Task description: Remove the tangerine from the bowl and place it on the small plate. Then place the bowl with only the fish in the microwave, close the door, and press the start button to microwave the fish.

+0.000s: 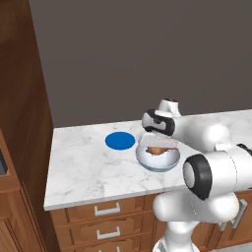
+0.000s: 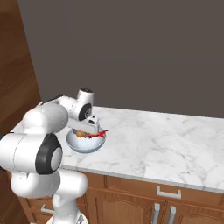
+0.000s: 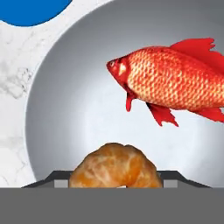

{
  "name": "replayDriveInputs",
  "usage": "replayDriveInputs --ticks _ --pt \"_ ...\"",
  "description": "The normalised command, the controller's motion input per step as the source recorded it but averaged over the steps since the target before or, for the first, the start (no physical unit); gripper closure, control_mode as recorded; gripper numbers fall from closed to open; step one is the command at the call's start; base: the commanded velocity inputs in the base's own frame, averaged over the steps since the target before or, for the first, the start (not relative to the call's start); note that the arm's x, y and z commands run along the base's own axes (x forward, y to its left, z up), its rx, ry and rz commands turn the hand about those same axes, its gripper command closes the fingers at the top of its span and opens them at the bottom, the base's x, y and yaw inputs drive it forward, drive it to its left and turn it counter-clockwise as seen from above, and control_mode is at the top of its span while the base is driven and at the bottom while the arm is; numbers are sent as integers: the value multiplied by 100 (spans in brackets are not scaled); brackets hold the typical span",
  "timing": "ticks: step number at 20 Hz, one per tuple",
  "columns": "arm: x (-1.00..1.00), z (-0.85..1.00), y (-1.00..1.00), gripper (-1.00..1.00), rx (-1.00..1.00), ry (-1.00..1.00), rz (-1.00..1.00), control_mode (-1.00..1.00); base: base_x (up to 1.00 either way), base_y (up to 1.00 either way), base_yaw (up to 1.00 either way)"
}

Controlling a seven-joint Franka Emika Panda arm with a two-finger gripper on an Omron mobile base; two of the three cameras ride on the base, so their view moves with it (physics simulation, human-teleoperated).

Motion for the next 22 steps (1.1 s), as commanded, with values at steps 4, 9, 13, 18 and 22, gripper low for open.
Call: replayDriveInputs --ticks 4,9,13,18,22 --pt "16 88 50 100 -24 -12 0 -100 0 0 0" --pt "69 35 77 100 -24 1 0 -100 0 0 0" --pt "100 -2 36 100 -11 23 -5 -100 0 0 0" --pt "84 -19 16 100 -3 20 -2 -100 0 0 0" --pt "33 -65 0 100 0 10 0 -100 0 0 0"
